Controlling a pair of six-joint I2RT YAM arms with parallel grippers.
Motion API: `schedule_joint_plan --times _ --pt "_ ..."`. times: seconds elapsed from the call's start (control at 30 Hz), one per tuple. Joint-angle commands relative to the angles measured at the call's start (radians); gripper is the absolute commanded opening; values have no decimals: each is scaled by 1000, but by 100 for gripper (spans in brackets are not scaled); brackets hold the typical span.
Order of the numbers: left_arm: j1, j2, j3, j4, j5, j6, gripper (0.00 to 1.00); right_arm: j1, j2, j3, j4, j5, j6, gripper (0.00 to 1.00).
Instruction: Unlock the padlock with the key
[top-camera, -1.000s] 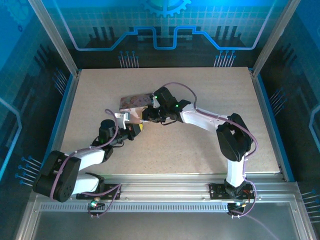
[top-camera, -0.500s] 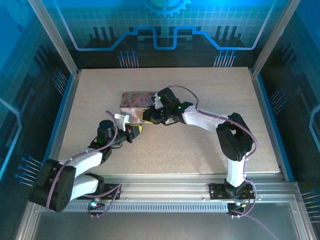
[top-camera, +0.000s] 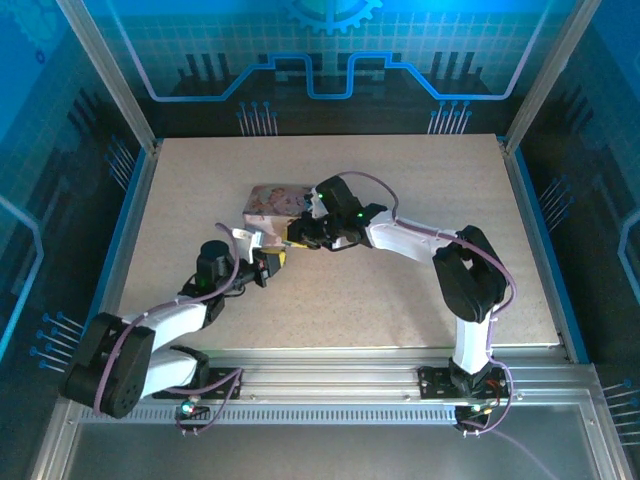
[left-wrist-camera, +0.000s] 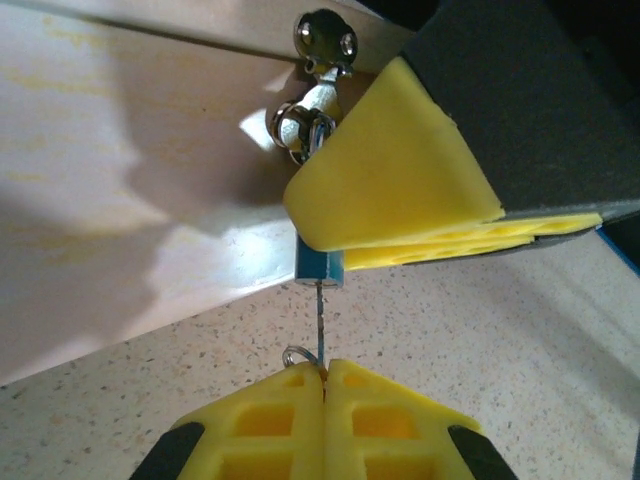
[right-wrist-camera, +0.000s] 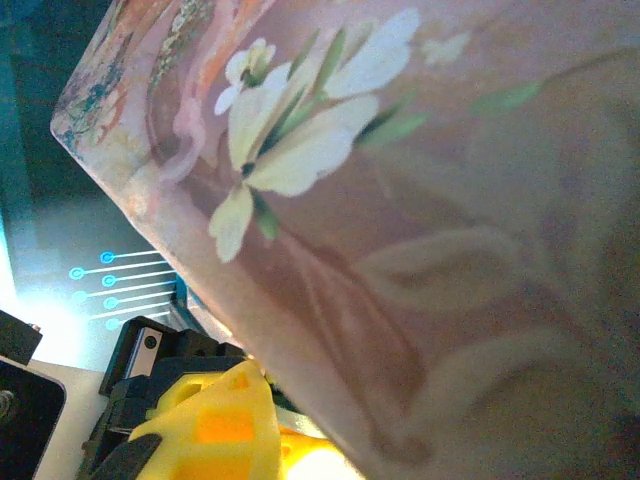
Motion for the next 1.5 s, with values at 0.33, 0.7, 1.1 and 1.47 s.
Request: schedule_joint_plan --times 0.33,0.7,1.1,1.47 --pt "-53 112 87 252 -50 58 0 48 27 -6 -193 118 -53 0" --pt "-11 329 94 720 60 -313 0 61 18 -68 -136 123 -76 0" --pt "5 305 120 698 99 -318 0 34 5 -131 -55 65 -50 0" --pt "-119 117 74 321 -111 68 0 28 9 -98 -97 94 -22 0"
